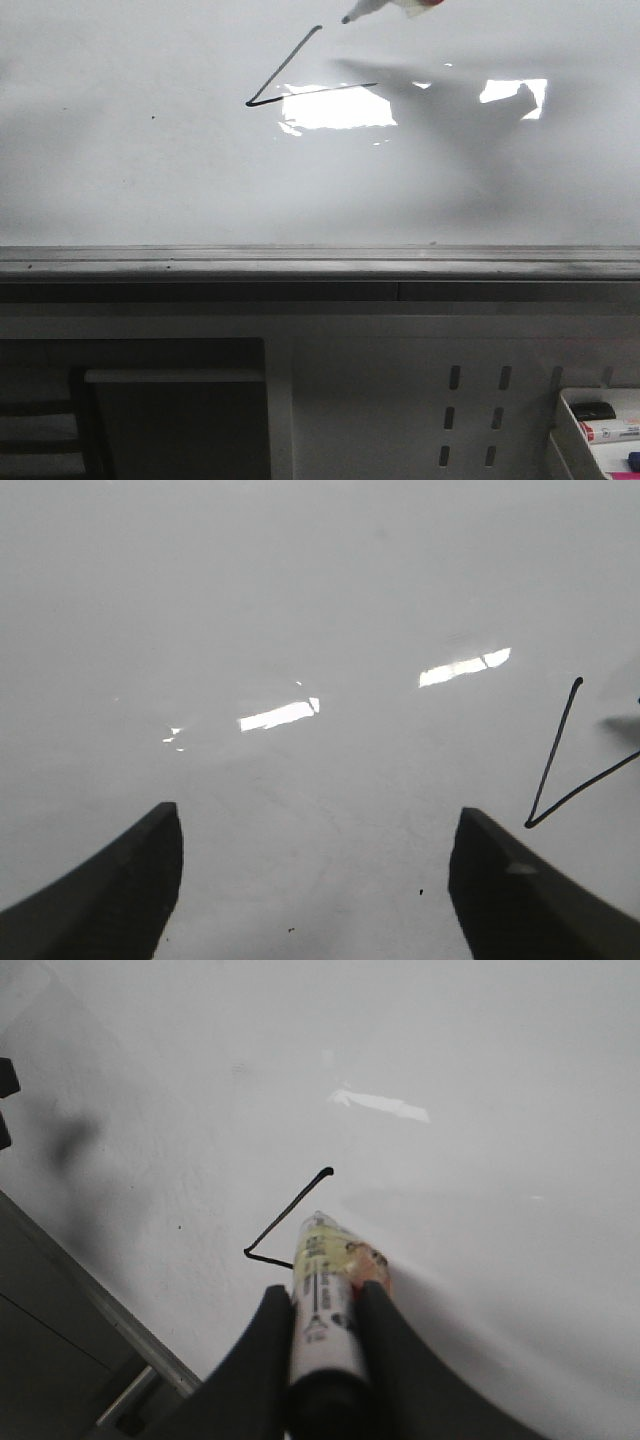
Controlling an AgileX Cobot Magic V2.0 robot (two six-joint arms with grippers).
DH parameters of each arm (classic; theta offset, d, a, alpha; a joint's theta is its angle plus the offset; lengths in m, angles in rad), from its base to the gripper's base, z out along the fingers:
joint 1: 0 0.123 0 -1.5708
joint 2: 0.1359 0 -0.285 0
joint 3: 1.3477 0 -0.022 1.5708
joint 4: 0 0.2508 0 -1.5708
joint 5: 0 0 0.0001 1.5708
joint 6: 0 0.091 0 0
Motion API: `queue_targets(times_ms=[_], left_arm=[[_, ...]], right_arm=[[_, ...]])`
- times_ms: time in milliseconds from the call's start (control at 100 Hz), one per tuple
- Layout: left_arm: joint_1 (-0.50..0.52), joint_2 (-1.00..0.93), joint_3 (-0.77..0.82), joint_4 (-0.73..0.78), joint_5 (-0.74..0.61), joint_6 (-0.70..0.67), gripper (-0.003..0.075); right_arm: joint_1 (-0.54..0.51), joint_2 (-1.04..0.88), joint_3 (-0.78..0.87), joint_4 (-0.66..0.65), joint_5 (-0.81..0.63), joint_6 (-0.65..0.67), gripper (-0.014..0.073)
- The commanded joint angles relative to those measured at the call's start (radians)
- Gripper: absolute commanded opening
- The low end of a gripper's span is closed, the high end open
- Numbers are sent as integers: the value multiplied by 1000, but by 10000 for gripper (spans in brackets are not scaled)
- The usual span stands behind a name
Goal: Write number 4 on whiteboard
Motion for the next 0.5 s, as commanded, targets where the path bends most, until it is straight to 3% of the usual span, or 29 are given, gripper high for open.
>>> queue_targets(times_ms=[0,230,490], left_arm=[[0,-21,-28,-28,-39,1,512],[0,-21,-28,-28,-39,1,512],[0,-21,-28,-28,-39,1,512]], right_arm=[[2,24,-65,40,-1,-12,-60],[2,91,-56,7,59,-12,-60],[2,83,29,-87,137,83,-60]])
